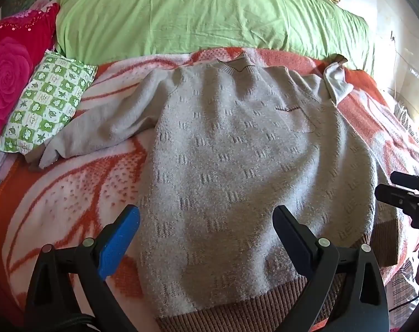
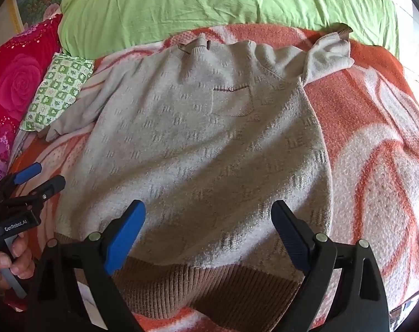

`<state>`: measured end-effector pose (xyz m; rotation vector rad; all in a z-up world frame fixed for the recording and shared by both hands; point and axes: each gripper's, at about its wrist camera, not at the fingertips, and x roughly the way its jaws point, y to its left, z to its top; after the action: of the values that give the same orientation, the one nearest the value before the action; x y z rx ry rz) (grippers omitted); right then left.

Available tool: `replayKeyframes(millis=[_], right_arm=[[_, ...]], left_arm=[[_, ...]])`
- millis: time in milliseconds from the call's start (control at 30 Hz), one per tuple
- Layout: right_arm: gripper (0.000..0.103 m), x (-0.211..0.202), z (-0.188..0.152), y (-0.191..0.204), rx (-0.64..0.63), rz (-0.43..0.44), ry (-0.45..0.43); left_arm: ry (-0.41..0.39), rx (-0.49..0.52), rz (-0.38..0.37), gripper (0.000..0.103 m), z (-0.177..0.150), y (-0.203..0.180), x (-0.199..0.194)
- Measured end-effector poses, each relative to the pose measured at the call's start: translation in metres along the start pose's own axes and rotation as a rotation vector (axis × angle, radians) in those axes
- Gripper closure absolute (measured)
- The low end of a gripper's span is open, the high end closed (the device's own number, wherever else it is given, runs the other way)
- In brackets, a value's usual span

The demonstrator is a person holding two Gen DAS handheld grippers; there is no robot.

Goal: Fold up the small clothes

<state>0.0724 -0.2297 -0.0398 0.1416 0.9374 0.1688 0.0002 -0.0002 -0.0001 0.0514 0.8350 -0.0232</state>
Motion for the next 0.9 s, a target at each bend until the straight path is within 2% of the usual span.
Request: replayKeyframes(millis=[867,900], right_arm=[[0.011,0.0012,0.0017,0.0011,0.000,0.007,-0.003],[0.011,0.0016,0.0015,-0.0012,-0.001,0.018,-0.050]], left_arm=[[0.013,-0.006,-0.007,0.006,0.0018,0.0034,0.0073],[0.016,-0.006,-0.009,0.006,0.0017,0.0033,0.0082]])
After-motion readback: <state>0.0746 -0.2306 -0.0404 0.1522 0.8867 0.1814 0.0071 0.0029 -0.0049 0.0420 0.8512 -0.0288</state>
